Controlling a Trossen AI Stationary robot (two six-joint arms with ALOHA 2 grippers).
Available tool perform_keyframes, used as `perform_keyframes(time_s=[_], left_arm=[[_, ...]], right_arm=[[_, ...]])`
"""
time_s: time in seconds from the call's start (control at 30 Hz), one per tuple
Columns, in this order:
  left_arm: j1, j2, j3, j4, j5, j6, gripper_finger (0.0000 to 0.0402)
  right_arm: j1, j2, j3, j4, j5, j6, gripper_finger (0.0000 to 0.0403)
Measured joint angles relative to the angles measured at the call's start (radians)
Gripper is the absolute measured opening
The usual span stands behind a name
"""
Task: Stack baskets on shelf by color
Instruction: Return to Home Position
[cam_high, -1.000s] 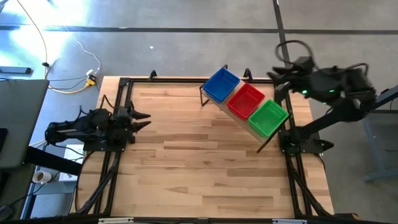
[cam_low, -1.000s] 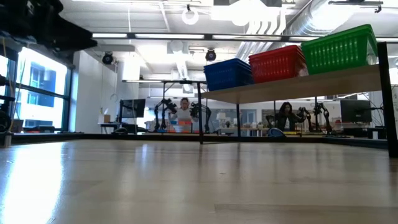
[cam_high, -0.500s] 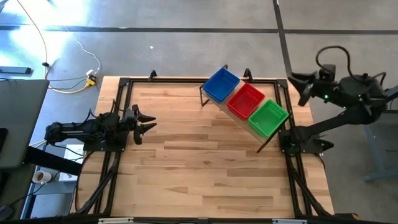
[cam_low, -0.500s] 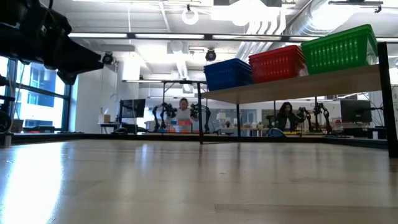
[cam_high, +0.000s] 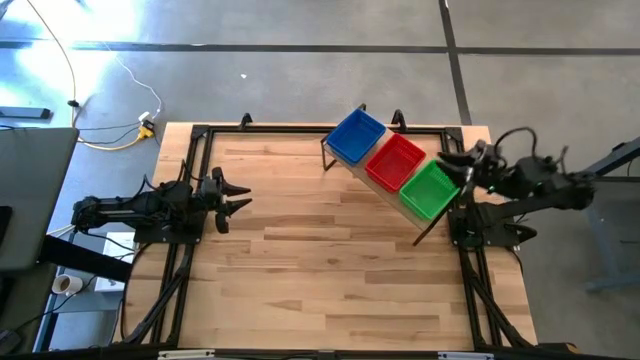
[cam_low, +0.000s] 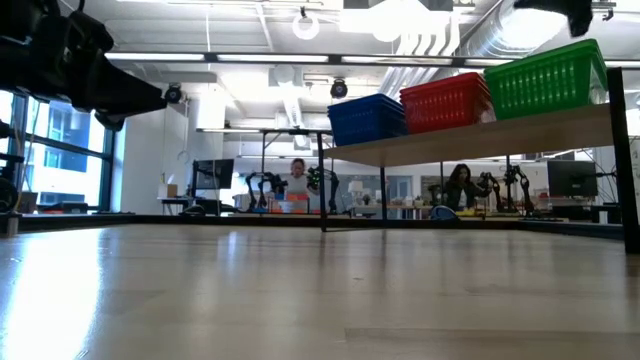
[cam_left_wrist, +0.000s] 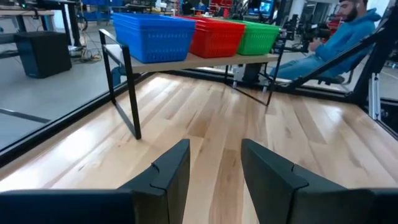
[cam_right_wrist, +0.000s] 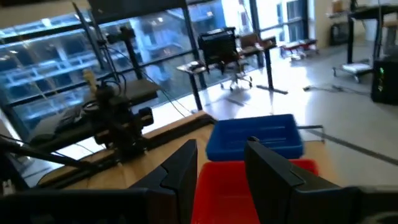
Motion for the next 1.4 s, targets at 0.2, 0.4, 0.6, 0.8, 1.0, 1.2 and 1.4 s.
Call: perform_keyframes(time_s=[0.2,0.4,0.6,0.8,1.0,1.2,1.4], left_arm=[[0.000,0.000,0.000,0.000,0.000,-0.010,0.0133],[0.000,0.000,0.000,0.000,0.000,-0.010,0.0133],[0.000,0.000,0.000,0.000,0.000,-0.010,0.0133],[0.000,0.000,0.000,0.000,0.001,-0.010,0.0133],[0.000,0.000,0.000,0.000,0.001,-0.010,0.0133],[0.000,0.000,0.000,0.000,0.001,-0.010,0.0133],[0.000,0.000,0.000,0.000,0.001,-0.011,0.0133]], right_arm=[[0.000,-0.108,-0.256,0.286,-0.113,-0.050,0.0118],[0.000,-0.212,-0.415,0.497,-0.454,-0.010,0.0118],[0.000,-0.280,-0.550,0.627,-0.706,0.038,0.0118],[0.043,-0.278,-0.698,0.880,-0.868,0.059,0.0118],[0.151,-0.276,-0.733,0.978,-0.885,0.049,0.0118],[0.280,-0.277,-0.734,0.996,-0.893,-0.027,0.0118],[0.400,-0.277,-0.734,0.987,-0.980,-0.092,0.0118]])
